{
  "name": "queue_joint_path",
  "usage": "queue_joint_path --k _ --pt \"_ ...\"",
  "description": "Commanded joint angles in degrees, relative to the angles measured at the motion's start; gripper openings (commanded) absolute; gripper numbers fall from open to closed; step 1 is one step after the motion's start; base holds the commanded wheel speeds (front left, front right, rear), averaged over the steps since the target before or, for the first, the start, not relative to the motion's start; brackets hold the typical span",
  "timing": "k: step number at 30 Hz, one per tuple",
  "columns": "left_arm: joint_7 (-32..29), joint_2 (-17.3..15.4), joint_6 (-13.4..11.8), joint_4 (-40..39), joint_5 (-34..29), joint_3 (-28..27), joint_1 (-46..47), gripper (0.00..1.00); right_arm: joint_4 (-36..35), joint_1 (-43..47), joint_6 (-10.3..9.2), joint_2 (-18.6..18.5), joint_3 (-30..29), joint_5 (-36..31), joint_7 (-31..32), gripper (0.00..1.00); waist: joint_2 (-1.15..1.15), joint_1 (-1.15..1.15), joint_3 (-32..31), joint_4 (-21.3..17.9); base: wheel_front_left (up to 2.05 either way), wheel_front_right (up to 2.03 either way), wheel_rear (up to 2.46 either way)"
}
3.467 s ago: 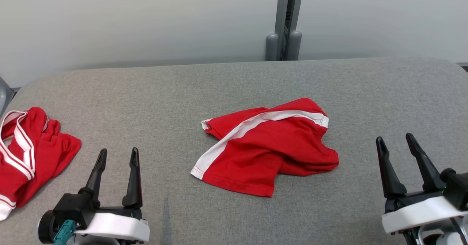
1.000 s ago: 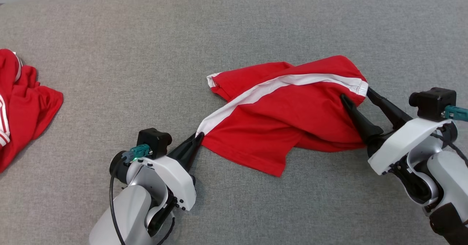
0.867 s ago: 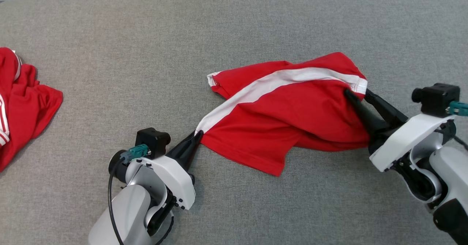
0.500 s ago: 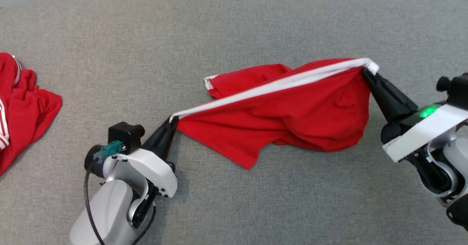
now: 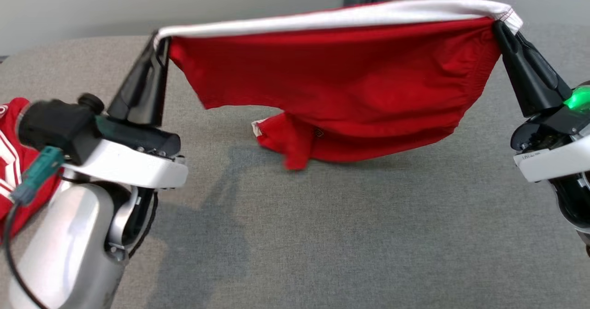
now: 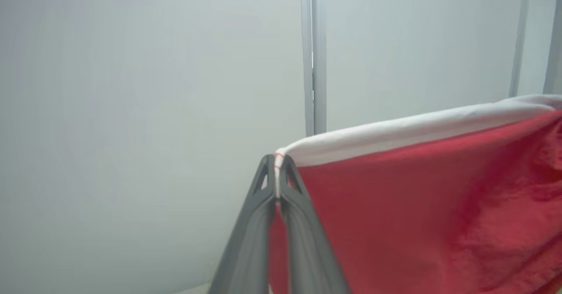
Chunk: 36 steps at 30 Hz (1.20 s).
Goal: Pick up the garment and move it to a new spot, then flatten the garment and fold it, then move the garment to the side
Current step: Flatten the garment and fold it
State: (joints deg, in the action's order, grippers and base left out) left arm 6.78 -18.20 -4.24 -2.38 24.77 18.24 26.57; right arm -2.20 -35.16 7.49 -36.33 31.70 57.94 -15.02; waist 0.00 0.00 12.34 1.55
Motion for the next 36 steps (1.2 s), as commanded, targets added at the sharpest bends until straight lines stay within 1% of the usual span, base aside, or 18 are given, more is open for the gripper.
queue_joint_path --k 1,7,11,14,16,20,24,28,31,36 --pt "-0.3 -0.5 -0.6 -1.2 -0.2 -0.5 0.7 0.00 -0.5 0.9 0.01 -0.1 -0.5 -0.5 -0.3 0.00 0.00 0.00 -0.8 -0.3 0.00 0.00 0.00" --pt "-4.0 -2.6 -3.7 -14.1 -2.6 -2.1 2.4 0.00 -6.4 3.3 0.02 0.4 -4.8 -1.4 0.2 0.00 0.00 0.00 -3.4 -1.3 0.00 0.00 0.00" --pt "-5.7 -3.2 -5.5 -19.2 -3.5 -3.0 3.2 0.00 -8.9 5.4 0.01 0.9 -7.2 -2.0 1.5 0.00 0.00 0.00 -4.7 -2.0 0.00 0.00 0.00" --pt "-6.8 -3.4 -5.9 -20.9 -3.5 -3.1 3.9 0.00 -9.7 6.6 0.01 1.5 -8.7 -2.7 2.6 0.00 0.00 0.00 -4.8 -2.4 0.00 0.00 0.00" --pt "-7.4 -3.1 -5.8 -21.3 -3.3 -2.6 4.2 0.00 -10.0 7.2 0.01 2.2 -9.2 -3.1 3.3 0.00 0.00 0.00 -4.7 -2.5 0.00 0.00 0.00" --pt "-7.9 -2.4 -5.4 -20.0 -2.8 -2.0 6.2 0.00 -9.5 6.7 0.01 3.4 -9.8 -3.5 4.5 0.00 0.00 0.00 -3.8 -2.8 0.00 0.00 0.00" --pt "-7.8 -1.7 -3.6 -15.1 -1.5 -1.4 10.3 0.00 -6.6 3.2 0.01 4.2 -9.4 -4.2 5.4 0.00 0.00 0.00 -1.9 -2.8 0.00 0.00 0.00" --pt "-6.6 -0.8 -0.4 -5.5 -1.5 -0.2 18.3 0.00 -0.9 -4.0 0.01 5.2 -6.9 -4.7 6.0 0.00 0.00 0.00 0.8 -2.9 0.00 0.00 0.00" --pt "-4.9 0.9 2.1 5.0 -1.0 0.6 25.7 0.00 6.5 -12.0 0.01 6.3 -4.6 -5.5 5.2 0.00 0.00 0.00 2.9 -2.9 0.00 0.00 0.00" --pt "-2.3 3.5 5.8 25.0 -1.4 1.7 39.0 0.00 21.7 -26.3 0.01 10.4 -0.1 -8.3 2.8 0.00 0.00 0.00 6.0 -3.0 0.00 0.00 0.00"
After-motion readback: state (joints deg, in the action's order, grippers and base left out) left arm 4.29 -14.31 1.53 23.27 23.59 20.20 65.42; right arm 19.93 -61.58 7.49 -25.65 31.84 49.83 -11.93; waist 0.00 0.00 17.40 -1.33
